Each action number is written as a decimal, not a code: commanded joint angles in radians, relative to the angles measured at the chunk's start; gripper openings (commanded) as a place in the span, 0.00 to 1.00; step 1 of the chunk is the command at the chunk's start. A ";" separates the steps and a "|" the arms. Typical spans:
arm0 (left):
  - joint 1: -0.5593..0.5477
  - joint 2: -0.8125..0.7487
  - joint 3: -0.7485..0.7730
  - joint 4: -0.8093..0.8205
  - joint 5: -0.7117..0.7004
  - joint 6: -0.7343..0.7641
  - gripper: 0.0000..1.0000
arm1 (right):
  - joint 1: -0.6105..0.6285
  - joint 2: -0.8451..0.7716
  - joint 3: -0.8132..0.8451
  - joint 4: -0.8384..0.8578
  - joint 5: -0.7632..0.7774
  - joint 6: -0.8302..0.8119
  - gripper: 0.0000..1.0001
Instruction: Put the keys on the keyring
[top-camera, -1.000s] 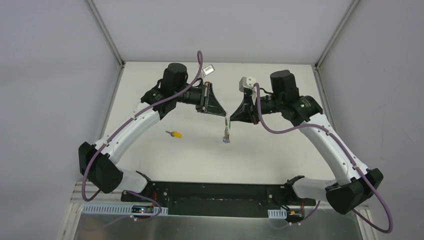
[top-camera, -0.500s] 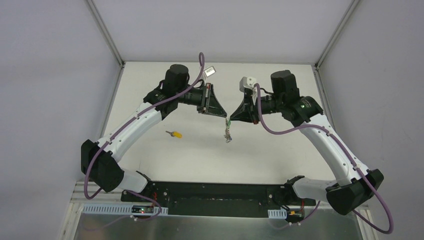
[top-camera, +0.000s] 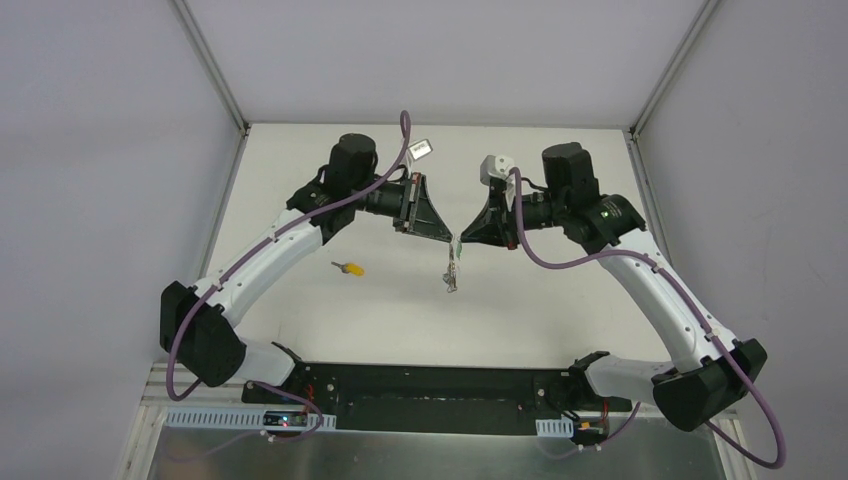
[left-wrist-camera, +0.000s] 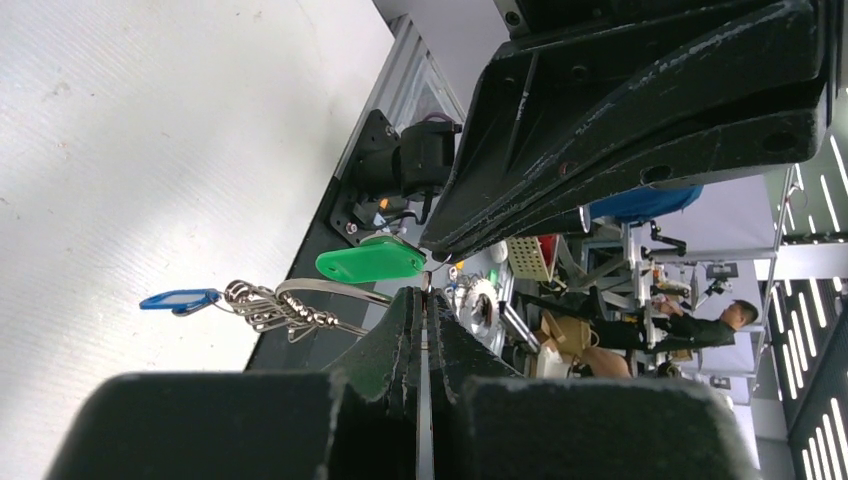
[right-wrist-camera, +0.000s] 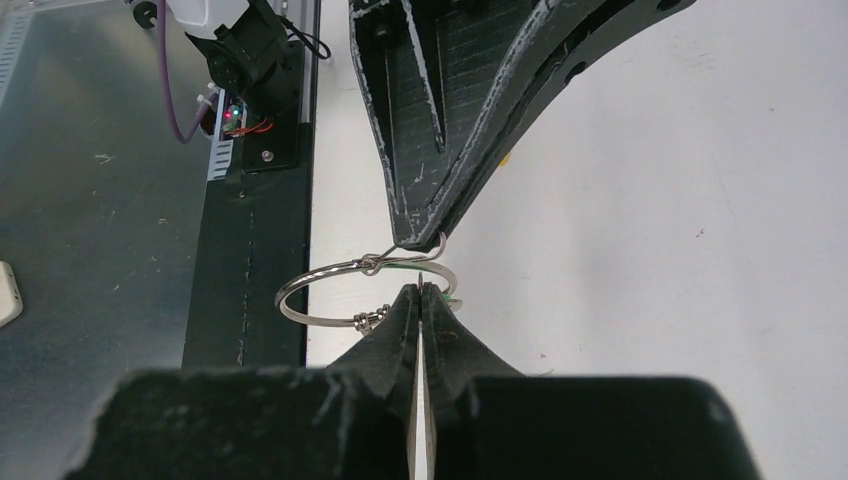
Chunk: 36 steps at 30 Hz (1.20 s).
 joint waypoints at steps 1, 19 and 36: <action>-0.011 -0.054 -0.001 0.031 0.037 0.044 0.00 | -0.009 -0.033 0.006 0.005 -0.060 -0.027 0.00; -0.012 -0.059 -0.089 0.281 0.051 -0.222 0.00 | -0.010 -0.010 0.037 -0.016 -0.089 -0.007 0.00; -0.021 -0.060 -0.094 0.264 0.051 -0.190 0.00 | -0.009 -0.021 0.046 -0.037 -0.109 -0.026 0.00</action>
